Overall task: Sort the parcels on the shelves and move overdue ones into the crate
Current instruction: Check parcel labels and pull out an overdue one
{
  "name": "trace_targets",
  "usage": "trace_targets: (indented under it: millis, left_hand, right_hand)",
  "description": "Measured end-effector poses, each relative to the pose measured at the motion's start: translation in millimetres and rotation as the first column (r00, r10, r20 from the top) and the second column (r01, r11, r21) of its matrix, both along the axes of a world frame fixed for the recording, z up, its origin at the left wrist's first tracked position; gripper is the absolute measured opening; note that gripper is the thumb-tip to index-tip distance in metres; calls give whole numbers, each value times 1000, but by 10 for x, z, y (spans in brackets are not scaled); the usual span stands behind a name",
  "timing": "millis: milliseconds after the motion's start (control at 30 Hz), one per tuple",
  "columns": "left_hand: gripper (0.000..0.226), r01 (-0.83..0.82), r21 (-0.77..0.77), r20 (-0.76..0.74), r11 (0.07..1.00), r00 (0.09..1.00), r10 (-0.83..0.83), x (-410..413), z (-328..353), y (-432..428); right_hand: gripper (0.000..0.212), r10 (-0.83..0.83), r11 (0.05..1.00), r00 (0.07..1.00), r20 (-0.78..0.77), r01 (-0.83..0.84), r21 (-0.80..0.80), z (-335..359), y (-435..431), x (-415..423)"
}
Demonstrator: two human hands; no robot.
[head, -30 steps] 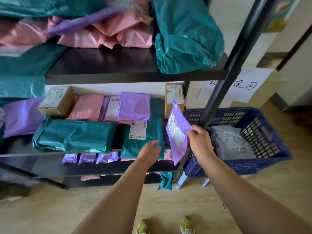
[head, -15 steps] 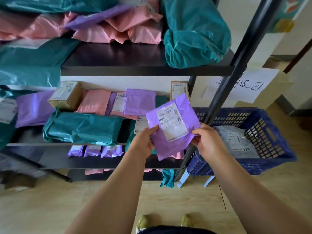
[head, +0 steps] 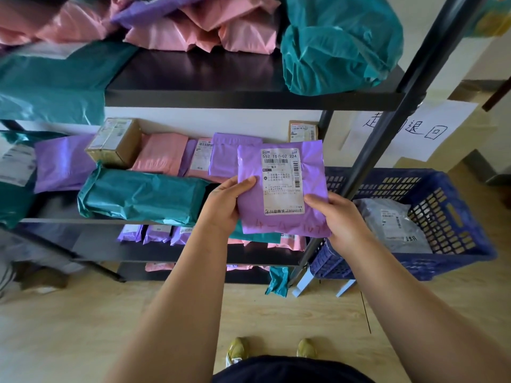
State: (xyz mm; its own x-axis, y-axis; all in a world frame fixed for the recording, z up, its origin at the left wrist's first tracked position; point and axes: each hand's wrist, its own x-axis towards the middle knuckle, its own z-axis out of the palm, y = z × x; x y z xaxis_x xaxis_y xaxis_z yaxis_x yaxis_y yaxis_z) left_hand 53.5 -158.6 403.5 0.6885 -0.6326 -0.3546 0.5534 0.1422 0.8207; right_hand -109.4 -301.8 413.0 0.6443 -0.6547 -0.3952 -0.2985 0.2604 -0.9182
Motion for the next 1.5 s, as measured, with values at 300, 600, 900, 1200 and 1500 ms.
trace_targets:
  millis: [300, 600, 900, 1200, 1500]
  left_hand:
    - [18, -19, 22, -25, 1000, 999, 20, -10, -29, -35]
    - [45, 182, 358, 84, 916, 971, -226, -119, -394, -156]
    - [67, 73, 592, 154, 803, 967, -202, -162, -721, -564]
    - [54, 120, 769, 255, 628, 843, -473, -121, -799, -824]
    - [47, 19, 834, 349, 552, 757, -552, -66, -783, -589]
  right_hand:
    - [11, -40, 999, 998, -38, 39, -26, -17, -2, 28]
    - [26, -131, 989, 981, -143, 139, 48, -365, -82, -35]
    - [25, -285, 795, 936, -206, 351, 494, -664, 25, -212]
    - [11, -382, 710, 869, -315, 494, 502, -715, -43, -72]
    - [20, -420, 700, 837, -351, 544, 463, -765, -111, 25]
